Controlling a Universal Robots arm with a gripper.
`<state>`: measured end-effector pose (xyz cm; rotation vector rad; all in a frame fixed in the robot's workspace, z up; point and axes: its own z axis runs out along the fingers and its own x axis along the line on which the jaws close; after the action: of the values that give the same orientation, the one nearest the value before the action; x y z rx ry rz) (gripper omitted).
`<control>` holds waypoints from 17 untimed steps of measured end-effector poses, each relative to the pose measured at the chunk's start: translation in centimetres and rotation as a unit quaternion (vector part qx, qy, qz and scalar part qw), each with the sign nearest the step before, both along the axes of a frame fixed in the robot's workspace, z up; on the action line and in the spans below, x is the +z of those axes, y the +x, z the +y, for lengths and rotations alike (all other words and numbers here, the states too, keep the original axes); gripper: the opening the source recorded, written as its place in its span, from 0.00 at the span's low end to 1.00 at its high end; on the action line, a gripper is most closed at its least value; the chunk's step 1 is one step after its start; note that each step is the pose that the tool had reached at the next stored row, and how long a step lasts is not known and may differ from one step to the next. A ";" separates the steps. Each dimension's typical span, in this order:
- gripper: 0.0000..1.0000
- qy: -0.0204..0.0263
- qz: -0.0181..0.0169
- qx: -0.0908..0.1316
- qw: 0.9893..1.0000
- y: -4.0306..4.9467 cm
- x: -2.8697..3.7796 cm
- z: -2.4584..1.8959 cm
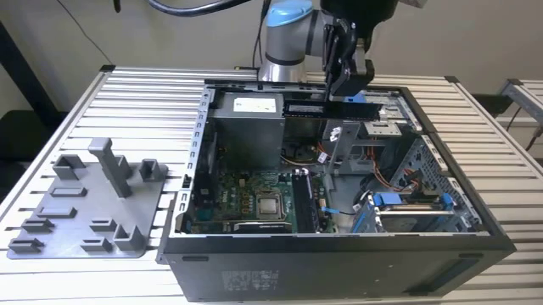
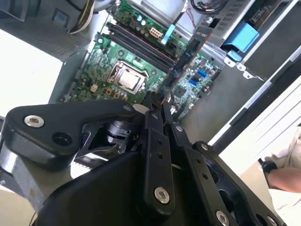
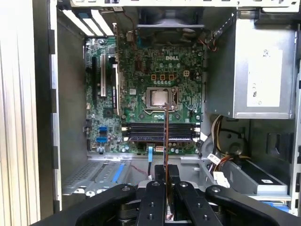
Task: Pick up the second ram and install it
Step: 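Pick up the second ram and move it above second insertion slot, then insert the second ram into the second slot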
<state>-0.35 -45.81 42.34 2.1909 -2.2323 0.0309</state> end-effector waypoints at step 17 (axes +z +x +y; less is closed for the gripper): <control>0.15 0.001 -0.001 0.000 1.000 0.00 -0.16 2.93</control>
<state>-0.34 -42.88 42.17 2.1935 -2.2349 0.0318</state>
